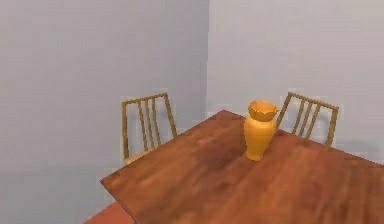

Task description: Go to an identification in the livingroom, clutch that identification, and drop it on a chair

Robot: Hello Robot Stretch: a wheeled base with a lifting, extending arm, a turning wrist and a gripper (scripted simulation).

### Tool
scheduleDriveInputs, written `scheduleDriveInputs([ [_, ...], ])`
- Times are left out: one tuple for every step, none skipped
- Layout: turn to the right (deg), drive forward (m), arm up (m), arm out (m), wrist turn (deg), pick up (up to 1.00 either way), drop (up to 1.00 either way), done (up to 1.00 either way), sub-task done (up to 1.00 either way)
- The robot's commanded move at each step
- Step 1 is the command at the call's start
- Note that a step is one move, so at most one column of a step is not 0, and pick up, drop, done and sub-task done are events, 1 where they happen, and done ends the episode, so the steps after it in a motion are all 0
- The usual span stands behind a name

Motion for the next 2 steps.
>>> scheduleDriveInputs([
  [-3.0,0.0,0.0,0.0,0.0,0.0,0.0,0.0,0.0],
  [45.0,0.0,0.0,0.0,0.0,0.0,0.0,0.0,0.0],
])
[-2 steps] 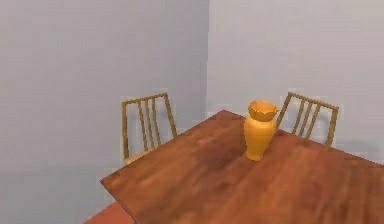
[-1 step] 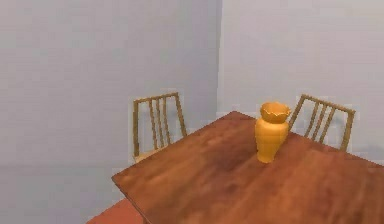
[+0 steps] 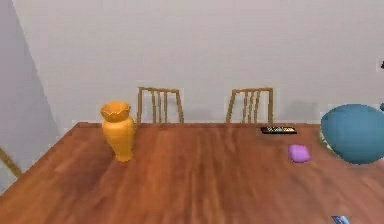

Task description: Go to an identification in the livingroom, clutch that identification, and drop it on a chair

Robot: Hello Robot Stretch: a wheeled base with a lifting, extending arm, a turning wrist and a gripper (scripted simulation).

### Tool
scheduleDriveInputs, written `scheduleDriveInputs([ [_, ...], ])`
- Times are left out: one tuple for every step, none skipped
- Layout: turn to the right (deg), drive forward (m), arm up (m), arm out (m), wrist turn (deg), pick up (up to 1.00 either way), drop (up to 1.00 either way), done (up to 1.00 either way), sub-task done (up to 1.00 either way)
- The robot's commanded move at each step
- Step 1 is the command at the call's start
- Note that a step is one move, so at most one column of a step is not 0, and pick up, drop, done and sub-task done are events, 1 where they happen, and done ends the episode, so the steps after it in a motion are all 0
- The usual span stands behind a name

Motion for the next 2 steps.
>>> scheduleDriveInputs([
  [45.0,0.0,0.0,0.0,0.0,0.0,0.0,0.0,0.0],
  [45.0,0.0,0.0,0.0,0.0,0.0,0.0,0.0,0.0],
])
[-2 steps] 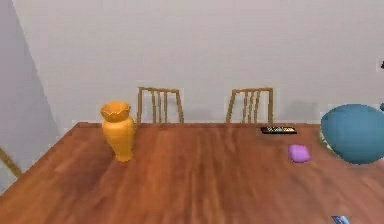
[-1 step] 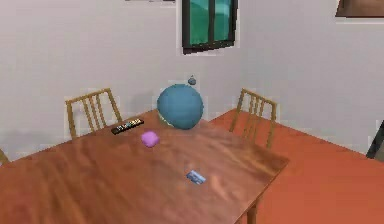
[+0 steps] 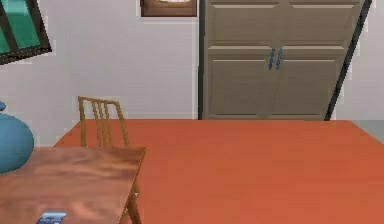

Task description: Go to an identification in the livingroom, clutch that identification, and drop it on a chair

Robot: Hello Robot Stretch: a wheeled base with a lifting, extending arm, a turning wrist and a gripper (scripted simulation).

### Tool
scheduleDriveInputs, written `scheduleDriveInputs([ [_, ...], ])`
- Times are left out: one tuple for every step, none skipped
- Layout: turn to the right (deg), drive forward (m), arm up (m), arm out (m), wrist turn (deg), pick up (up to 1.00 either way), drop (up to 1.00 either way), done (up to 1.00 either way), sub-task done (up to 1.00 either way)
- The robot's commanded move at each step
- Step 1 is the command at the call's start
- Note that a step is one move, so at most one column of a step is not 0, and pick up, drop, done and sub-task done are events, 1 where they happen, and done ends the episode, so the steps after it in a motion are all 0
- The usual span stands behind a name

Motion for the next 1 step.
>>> scheduleDriveInputs([
  [0.0,0.55,0.0,0.0,0.0,0.0,0.0,0.0,0.0],
])
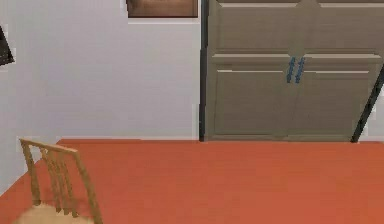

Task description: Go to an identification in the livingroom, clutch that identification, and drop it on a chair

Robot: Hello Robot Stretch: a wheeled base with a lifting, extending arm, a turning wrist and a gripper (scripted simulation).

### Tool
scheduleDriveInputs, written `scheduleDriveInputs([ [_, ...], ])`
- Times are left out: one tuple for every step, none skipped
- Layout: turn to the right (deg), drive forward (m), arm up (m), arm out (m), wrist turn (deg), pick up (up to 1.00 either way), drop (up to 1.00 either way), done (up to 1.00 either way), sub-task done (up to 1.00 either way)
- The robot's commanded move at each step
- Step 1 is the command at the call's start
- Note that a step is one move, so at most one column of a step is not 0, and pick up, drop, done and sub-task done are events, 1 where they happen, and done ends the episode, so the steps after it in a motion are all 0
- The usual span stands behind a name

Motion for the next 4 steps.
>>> scheduleDriveInputs([
  [-45.0,0.0,0.0,0.0,0.0,0.0,0.0,0.0,0.0],
  [-45.0,0.0,0.0,0.0,0.0,0.0,0.0,0.0,0.0],
  [-45.0,0.0,0.0,0.0,0.0,0.0,0.0,0.0,0.0],
  [-39.0,0.0,0.0,0.0,0.0,0.0,0.0,0.0,0.0],
])
